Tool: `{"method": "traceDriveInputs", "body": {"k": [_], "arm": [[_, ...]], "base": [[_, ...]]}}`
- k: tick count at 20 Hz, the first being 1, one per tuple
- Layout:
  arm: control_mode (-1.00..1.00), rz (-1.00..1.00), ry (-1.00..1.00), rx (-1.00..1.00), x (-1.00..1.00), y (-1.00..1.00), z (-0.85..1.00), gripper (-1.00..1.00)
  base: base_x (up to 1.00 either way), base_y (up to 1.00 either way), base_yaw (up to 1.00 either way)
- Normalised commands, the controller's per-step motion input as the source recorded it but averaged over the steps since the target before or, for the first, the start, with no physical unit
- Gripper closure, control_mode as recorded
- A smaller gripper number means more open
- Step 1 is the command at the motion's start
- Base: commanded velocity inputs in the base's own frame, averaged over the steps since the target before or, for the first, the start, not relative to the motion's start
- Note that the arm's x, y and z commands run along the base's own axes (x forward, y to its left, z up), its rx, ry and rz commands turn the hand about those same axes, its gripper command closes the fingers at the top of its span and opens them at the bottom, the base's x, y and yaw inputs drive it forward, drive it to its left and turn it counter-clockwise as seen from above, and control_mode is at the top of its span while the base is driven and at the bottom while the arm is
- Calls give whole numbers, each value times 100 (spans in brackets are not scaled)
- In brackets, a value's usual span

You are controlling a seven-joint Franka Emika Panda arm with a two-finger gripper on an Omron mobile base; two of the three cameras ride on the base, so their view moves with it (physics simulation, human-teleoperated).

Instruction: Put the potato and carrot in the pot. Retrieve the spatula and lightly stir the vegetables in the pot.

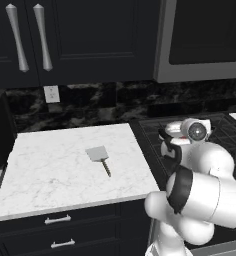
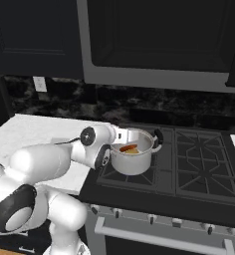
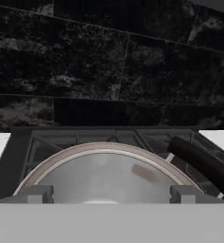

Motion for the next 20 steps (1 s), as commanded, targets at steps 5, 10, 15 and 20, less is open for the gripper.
{"method": "traceDriveInputs", "body": {"k": [5, 10, 15, 20], "arm": [[-100, 0, -3, 24, -38, 18, 100, -100], [-100, 0, 8, 25, -12, 29, 100, -100], [-100, 0, 31, 14, -26, 56, 90, -100], [-100, 0, 18, 0, -80, 88, 16, -100]], "base": [[0, 0, 0], [0, 0, 0], [0, 0, 0], [0, 0, 0]]}}
